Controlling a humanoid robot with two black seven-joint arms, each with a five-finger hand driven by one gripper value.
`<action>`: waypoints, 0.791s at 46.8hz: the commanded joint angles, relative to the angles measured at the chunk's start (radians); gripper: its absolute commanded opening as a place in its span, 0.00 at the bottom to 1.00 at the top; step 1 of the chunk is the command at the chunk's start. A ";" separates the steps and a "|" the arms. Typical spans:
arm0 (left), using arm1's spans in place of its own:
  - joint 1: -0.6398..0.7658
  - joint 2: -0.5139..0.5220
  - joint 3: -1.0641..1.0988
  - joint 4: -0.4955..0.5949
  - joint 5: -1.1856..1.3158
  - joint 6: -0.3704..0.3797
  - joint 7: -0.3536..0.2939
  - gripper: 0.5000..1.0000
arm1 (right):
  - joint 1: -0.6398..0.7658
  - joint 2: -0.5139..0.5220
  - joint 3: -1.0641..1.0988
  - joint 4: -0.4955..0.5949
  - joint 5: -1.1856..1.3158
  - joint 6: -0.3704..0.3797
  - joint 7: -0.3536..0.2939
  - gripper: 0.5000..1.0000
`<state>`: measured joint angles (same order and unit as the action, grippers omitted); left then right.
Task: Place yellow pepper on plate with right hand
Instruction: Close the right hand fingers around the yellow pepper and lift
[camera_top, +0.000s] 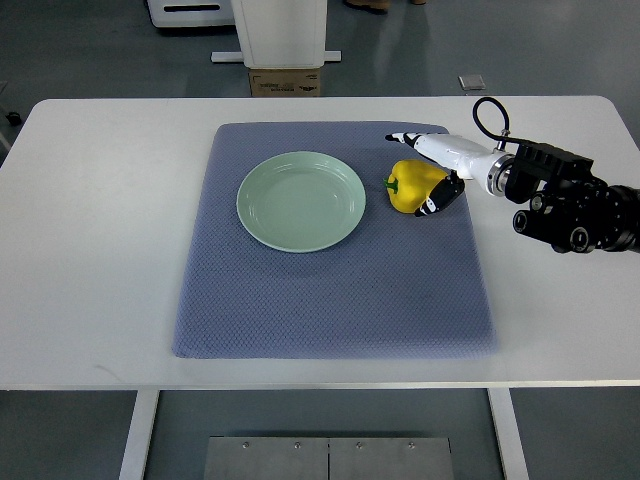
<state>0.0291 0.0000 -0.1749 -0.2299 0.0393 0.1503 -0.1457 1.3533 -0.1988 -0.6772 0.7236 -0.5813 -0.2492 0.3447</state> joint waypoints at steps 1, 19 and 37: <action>0.000 0.000 0.000 0.000 -0.001 0.000 0.000 1.00 | -0.002 0.001 -0.021 -0.018 0.000 0.001 -0.001 1.00; 0.000 0.000 0.000 0.000 -0.001 0.000 0.000 1.00 | -0.013 0.002 -0.024 -0.030 0.001 -0.001 -0.007 0.79; 0.000 0.000 0.000 0.000 0.001 0.000 0.000 1.00 | -0.014 0.019 -0.019 -0.030 0.008 -0.001 -0.006 0.73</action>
<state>0.0292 0.0000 -0.1749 -0.2298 0.0391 0.1503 -0.1457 1.3392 -0.1796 -0.6995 0.6931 -0.5757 -0.2486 0.3361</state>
